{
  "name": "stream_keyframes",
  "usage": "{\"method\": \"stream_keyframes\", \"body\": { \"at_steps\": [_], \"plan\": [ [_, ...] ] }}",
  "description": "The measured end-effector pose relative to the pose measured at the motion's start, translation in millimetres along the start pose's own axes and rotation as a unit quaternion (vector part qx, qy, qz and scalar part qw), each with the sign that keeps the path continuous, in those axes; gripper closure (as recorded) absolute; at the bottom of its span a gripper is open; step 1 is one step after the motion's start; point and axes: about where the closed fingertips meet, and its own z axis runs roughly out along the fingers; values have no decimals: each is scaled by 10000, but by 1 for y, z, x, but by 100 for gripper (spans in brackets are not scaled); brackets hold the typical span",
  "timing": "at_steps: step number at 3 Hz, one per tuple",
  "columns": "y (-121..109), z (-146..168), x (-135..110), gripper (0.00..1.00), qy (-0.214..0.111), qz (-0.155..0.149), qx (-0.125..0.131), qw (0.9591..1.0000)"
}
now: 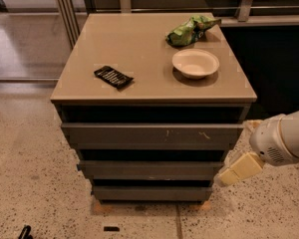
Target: Open middle drawer
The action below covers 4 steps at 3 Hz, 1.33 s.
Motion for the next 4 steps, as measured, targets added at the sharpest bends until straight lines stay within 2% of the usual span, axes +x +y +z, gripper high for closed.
{"method": "stream_keyframes", "body": {
  "at_steps": [1,4],
  "plan": [
    [-1,3,0,18,-13,6,21,10000],
    [-1,3,0,88,-12,9,23,10000]
  ]
}}
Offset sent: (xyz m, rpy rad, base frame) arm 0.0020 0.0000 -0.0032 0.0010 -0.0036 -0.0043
